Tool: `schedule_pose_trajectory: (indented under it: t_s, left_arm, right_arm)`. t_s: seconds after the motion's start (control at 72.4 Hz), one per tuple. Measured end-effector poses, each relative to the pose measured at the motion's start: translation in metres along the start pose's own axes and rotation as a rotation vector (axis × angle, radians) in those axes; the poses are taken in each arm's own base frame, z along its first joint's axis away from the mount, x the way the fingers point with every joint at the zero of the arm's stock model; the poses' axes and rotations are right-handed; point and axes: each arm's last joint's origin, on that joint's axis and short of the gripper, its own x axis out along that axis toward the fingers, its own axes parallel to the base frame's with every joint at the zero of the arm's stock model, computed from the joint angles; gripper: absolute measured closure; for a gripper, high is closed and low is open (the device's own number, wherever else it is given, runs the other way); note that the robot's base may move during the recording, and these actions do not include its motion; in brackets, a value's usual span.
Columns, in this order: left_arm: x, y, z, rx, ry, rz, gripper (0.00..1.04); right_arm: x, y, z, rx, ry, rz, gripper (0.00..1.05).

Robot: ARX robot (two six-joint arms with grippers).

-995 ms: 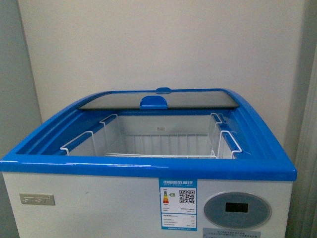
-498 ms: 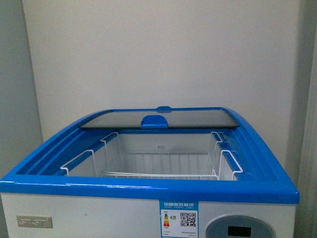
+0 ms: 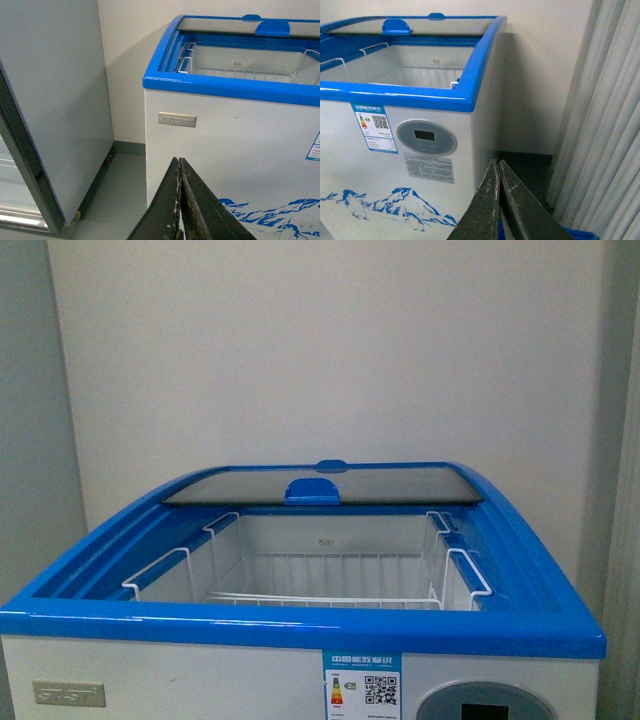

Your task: Put drink in fridge

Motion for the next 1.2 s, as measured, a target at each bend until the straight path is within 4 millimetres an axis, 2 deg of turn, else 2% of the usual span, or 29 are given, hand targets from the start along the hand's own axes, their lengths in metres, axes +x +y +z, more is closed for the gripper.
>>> schedule_pose_trajectory:
  t_s: [0.249,0.332,0.608,0.788,0.871,1.064,1.12,1.202]
  left_arm:
    - [0.000,0.000,0.000,0.000,0.000,0.000,1.02]
    - [0.000,0.000,0.000,0.000,0.000,0.000,1.02]
    - [0.000,0.000,0.000,-0.001,0.000,0.000,1.01]
    - [0.000,0.000,0.000,0.000,0.000,0.000,0.68]
    - [0.000,0.000,0.000,0.000,0.000,0.000,0.47]
    - [0.000,0.000,0.000,0.000,0.000,0.000,0.12]
    - [0.000,0.000,0.000,0.002,0.000,0.000,0.06]
    - [0.000,0.000,0.000,0.001,0.000,0.000,0.09]
  right_arm:
    - [0.000,0.000,-0.006,0.000,-0.001,0.000,1.02]
    - [0.000,0.000,-0.014,-0.001,-0.007,-0.001,1.02]
    - [-0.001,0.000,-0.013,-0.002,-0.016,0.000,1.00]
    - [-0.001,0.000,-0.013,-0.002,-0.016,0.000,0.68]
    - [-0.001,0.000,-0.013,-0.002,-0.016,0.000,0.46]
    - [-0.001,0.000,-0.013,-0.002,-0.016,0.000,0.14]
    - [-0.001,0.000,-0.013,-0.001,-0.016,0.000,0.06]
    - [-0.001,0.000,-0.013,-0.002,-0.016,0.000,0.08]
